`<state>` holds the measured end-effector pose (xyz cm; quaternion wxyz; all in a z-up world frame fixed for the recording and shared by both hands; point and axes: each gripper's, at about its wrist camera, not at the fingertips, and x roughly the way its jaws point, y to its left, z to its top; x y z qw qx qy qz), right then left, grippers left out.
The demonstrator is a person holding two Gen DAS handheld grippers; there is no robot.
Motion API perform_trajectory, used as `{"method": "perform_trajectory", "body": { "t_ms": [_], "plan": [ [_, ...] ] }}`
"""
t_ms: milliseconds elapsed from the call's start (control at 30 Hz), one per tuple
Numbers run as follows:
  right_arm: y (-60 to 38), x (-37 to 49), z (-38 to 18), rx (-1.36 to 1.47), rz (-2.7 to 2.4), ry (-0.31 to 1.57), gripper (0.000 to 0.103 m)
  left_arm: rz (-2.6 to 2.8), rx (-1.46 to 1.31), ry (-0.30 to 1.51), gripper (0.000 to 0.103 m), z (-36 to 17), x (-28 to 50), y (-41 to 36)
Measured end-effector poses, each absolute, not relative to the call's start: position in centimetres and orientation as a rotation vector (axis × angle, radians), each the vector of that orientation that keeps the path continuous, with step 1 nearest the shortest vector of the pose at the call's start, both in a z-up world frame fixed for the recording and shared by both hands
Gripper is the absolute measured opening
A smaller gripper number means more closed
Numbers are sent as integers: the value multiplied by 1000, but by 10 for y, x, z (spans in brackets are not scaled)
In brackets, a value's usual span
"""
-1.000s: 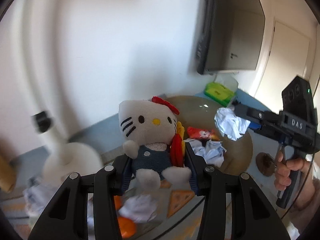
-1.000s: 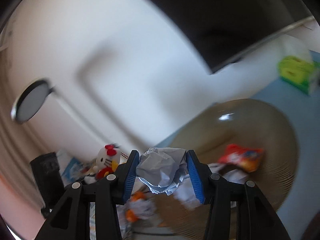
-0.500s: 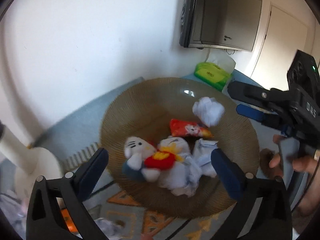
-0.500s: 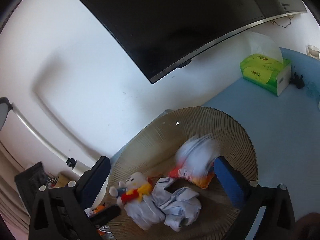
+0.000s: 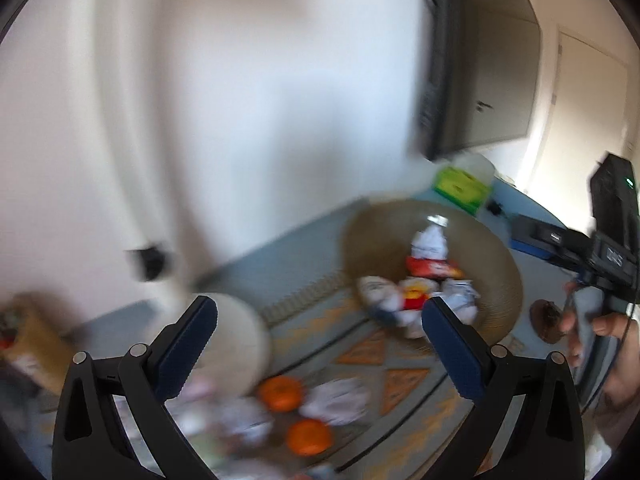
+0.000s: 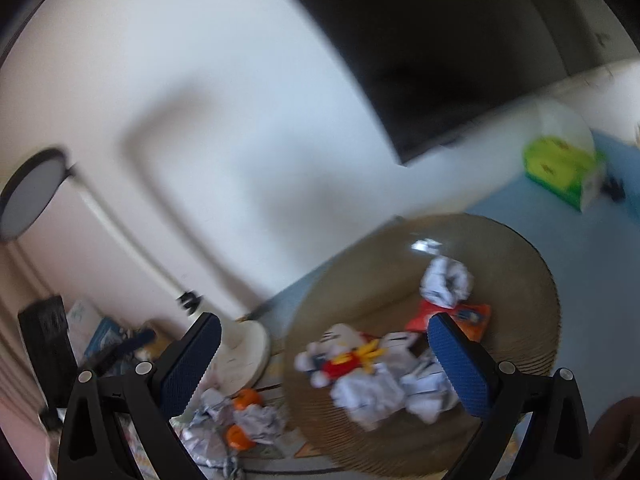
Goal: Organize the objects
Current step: 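Move the left tool toward the pink box while the right tool approaches the plaid bow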
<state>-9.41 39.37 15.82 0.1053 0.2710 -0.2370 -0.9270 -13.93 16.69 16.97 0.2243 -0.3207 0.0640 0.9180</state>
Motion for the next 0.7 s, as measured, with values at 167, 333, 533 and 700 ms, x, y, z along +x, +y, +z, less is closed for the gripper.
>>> {"method": "perform_trajectory", "body": {
  "t_ms": [167, 333, 533, 700],
  "plan": [
    [336, -72, 174, 768, -2663, -477, 103, 2654, -894, 175, 102, 181, -114, 82],
    [276, -54, 150, 837, -2540, -339, 103, 2693, -982, 149, 102, 145, -86, 25],
    [218, -35, 92, 994, -2452, -170, 103, 2658, -1135, 80, 102, 74, -66, -2],
    [188, -29, 53, 1116, -2407, -60, 103, 2631, -1205, 119, 102, 35, -65, 13]
  ]
}}
